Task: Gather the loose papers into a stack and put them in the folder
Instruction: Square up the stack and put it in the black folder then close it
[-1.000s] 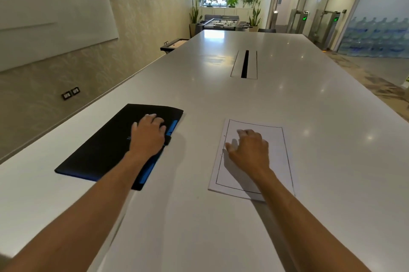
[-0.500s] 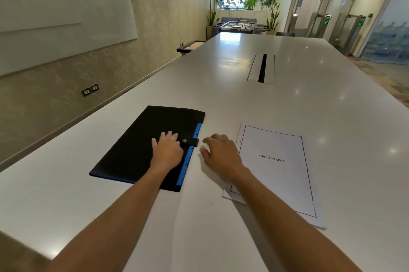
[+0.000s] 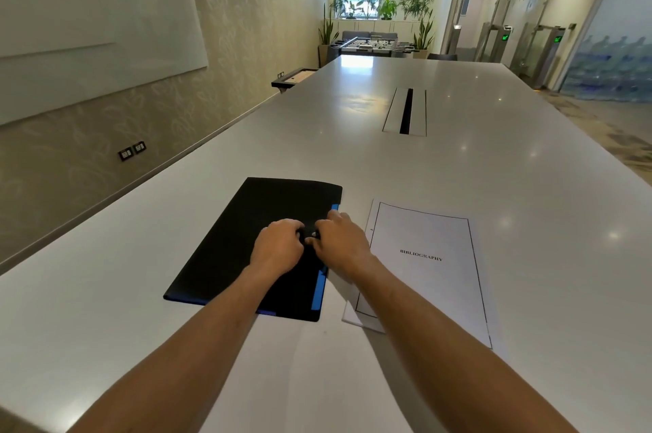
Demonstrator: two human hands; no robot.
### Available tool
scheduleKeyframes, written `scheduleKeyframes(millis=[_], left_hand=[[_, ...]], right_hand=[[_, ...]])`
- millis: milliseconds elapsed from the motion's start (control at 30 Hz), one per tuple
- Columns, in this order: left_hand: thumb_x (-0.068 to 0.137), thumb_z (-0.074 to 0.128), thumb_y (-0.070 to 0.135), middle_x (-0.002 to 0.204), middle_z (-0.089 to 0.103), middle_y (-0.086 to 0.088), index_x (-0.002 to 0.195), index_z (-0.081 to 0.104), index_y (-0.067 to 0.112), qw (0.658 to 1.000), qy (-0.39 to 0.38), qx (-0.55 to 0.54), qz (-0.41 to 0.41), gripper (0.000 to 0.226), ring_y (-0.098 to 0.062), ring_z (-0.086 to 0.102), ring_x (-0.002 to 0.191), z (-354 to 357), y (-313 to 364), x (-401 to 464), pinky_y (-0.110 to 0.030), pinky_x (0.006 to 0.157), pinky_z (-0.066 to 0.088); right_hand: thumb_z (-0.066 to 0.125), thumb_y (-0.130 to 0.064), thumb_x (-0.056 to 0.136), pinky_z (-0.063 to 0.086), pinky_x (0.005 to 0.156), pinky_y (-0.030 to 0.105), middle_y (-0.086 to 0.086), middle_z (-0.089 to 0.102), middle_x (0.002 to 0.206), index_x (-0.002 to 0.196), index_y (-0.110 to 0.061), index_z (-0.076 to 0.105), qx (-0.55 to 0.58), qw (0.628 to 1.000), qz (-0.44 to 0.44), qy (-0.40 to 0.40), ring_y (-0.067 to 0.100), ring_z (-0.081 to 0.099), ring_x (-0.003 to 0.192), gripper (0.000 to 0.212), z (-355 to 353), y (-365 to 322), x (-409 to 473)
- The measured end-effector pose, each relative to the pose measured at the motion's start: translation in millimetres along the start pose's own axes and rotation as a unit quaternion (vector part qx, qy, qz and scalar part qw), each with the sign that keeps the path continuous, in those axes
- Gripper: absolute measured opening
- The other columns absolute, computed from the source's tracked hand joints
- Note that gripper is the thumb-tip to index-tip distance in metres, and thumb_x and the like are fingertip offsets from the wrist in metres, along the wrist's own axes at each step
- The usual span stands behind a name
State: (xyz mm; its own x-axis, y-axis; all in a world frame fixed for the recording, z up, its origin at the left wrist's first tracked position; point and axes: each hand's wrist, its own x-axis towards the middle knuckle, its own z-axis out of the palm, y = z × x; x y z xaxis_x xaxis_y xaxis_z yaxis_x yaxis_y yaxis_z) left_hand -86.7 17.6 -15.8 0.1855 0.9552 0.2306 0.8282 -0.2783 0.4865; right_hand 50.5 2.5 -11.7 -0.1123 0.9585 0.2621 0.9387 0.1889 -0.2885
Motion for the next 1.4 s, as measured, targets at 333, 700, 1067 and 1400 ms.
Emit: scheduleKeyframes(millis=[333, 700, 1067, 1400], left_hand=[[0.097, 0.044, 0.011, 0.152, 0.042, -0.005, 0.141, 0.045, 0.015, 0.999, -0.022, 0.013, 0.026, 0.044, -0.018, 0.026, 0.145, 9, -12, -1, -0.047, 0.121, 0.011], [0.101, 0.039, 0.020, 0.151, 0.043, -0.001, 0.141, 0.046, 0.017, 1.000, -0.013, 0.009, 0.017, 0.041, -0.015, 0.028, 0.144, 8, -11, -3, -0.043, 0.121, 0.013], [0.080, 0.040, 0.075, 0.149, 0.043, 0.004, 0.136, 0.048, 0.033, 0.991, -0.055, 0.091, 0.082, 0.071, -0.018, 0.030, 0.142, 11, -5, -3, -0.058, 0.116, 0.011], [0.083, 0.061, 0.025, 0.111, 0.061, 0.002, 0.091, 0.056, 0.024, 0.981, -0.054, 0.111, 0.153, 0.010, -0.013, 0.059, 0.084, -20, 51, 1, -0.030, 0.081, 0.050]], right_hand=[[0.052, -0.038, 0.095, 0.048, 0.071, 0.033, 0.012, 0.060, 0.106, 0.103, -0.011, 0.060, -0.077, 0.995, -0.038, 0.049, 0.025, 0.061, 0.093, 0.029, 8, -6, 9], [0.052, -0.012, 0.094, 0.034, 0.054, 0.021, 0.011, 0.053, 0.091, 0.117, -0.011, 0.045, 0.014, 0.997, 0.005, 0.079, 0.012, 0.044, 0.058, 0.024, -9, 7, 6], [0.063, -0.002, 0.085, 0.043, 0.062, 0.016, 0.010, 0.062, 0.100, 0.109, -0.009, 0.059, 0.216, 0.962, 0.160, 0.050, 0.017, 0.059, 0.082, 0.026, -17, 26, 5], [0.065, 0.002, 0.080, 0.047, 0.059, 0.016, 0.005, 0.060, 0.093, 0.091, -0.017, 0.058, 0.323, 0.909, 0.247, 0.089, 0.010, 0.059, 0.072, 0.023, -29, 27, -6]])
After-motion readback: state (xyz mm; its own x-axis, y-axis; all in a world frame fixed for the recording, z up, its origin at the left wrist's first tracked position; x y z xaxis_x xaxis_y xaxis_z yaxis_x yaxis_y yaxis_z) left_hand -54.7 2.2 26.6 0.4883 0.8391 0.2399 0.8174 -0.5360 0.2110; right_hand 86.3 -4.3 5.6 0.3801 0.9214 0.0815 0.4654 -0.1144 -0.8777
